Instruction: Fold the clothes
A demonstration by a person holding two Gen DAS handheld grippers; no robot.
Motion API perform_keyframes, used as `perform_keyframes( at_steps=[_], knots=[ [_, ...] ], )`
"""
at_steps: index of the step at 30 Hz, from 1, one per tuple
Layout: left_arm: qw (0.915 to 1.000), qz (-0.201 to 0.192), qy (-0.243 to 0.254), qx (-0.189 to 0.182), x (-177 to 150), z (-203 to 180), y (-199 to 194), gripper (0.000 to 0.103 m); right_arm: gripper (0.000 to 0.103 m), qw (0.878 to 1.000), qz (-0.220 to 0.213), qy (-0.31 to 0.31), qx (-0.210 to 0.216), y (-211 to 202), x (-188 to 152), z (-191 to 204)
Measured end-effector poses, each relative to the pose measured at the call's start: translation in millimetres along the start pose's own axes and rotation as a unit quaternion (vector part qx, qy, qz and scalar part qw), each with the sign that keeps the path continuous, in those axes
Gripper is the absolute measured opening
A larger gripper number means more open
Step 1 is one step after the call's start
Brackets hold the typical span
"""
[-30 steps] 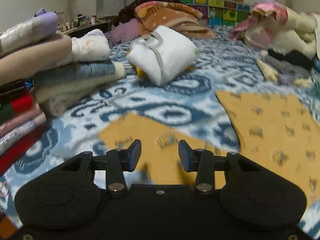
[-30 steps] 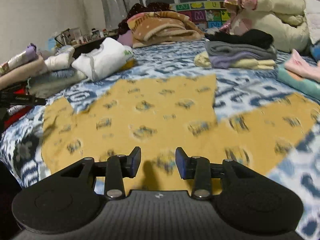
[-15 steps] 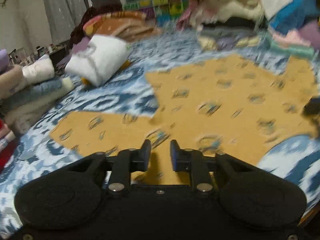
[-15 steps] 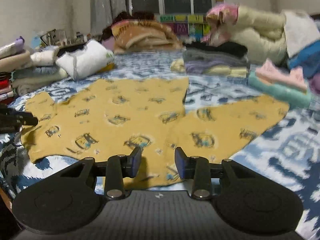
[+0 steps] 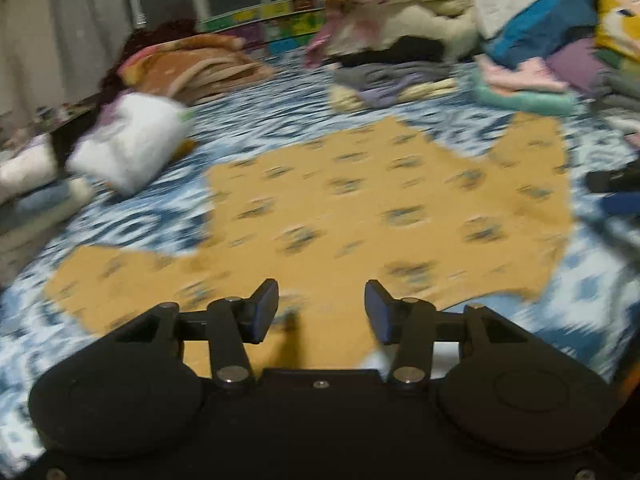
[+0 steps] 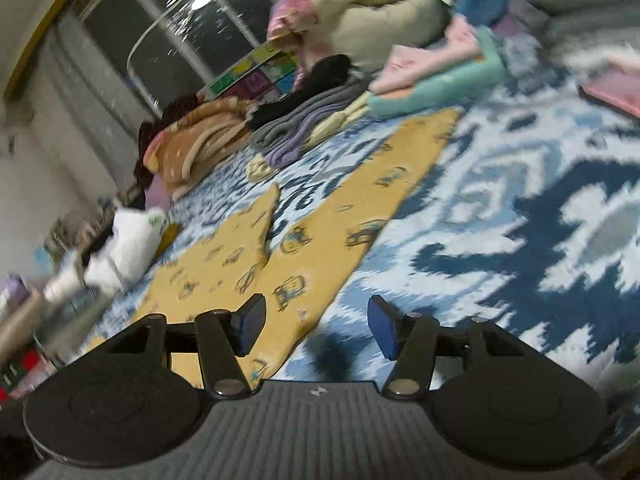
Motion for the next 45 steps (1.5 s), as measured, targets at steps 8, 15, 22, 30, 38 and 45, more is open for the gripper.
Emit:
perform_keyframes(
  at_steps=[8,15,22,30,38,45],
  knots=[
    [0.9961,-0.003,-0.001,-0.089,21.0,-75.0,8.4,0.036,0.056,0.998,-0.018,0.065,0.012,37.2,47.5,-47.9],
    [0.9962,-0.005,0.029,-0.082,5.0,-112.1,21.6,0.034,0.048,0.991,-0.048,0.121,0.008,67.8,91.4,-89.5],
    [0.9948,-0.004,0.002,-0.102,2.5,-102.9,23.1,0.035,0.034,0.978,-0.051,0.202,0.019,84.7,122.8,-124.6],
    [0.9943,0.003,0.000,-0.107,2.8,-100.2,23.2,0.037,0.019,0.972,-0.058,0.224,0.029,104.3,147.4,-155.2],
    [0.9945,0.010,0.000,-0.104,3.6,-100.5,23.4,0.037,0.006,0.974,-0.049,0.215,0.041,107.0,149.1,-159.2],
    [0.9945,0.017,0.003,-0.103,4.6,-99.5,24.6,0.038,0.006,0.977,-0.066,0.202,0.007,104.1,153.2,-160.5]
  ],
)
Point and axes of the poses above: each gripper's, at about its wrist camera, not at the fingertips, and y roughly the way its jaws point, z to its left, x to its top, the point moved 4 cm from there along y, roughly the way its jaws point, and after that the axes turned 8 degrees about x, right-handed, at the moved point
